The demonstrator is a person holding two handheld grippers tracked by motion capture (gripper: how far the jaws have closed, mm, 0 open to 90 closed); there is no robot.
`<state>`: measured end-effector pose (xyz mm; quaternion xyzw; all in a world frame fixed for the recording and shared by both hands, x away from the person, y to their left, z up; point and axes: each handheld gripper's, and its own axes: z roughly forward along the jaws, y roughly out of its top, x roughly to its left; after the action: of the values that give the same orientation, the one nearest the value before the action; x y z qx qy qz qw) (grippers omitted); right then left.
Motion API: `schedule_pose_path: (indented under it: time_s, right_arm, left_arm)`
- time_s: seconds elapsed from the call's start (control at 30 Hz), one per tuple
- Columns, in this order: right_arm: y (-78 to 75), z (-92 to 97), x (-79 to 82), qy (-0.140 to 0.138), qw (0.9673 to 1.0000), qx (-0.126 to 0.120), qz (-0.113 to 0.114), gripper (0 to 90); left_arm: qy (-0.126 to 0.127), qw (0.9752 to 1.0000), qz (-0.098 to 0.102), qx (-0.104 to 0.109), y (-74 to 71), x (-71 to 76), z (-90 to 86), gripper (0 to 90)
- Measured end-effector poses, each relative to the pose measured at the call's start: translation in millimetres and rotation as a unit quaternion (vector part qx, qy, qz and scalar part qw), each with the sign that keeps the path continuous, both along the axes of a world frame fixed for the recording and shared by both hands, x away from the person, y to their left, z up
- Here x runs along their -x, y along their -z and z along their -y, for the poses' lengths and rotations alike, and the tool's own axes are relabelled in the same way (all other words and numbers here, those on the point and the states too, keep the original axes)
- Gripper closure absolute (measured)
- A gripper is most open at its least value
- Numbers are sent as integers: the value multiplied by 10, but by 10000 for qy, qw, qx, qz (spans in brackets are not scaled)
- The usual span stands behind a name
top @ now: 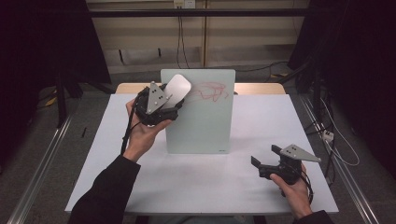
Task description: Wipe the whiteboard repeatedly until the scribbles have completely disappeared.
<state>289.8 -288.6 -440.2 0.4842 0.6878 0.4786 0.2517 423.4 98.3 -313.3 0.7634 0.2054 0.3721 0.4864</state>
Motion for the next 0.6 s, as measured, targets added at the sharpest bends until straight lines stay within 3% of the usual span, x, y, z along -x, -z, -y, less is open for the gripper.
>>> schedule_pose_path:
  time_s: [0.37, 0.6]
  right_arm:
    - [-3, -1, 4, -21, 10000, 11, 16, 59]
    - [-3, -3, 5, -21, 10000, 3, 4, 59]
  left_arm:
    - [160, 9996, 62, -207, 116, 60, 190, 312]
    - [396, 9986, -84, -340, 252, 122, 295, 311]
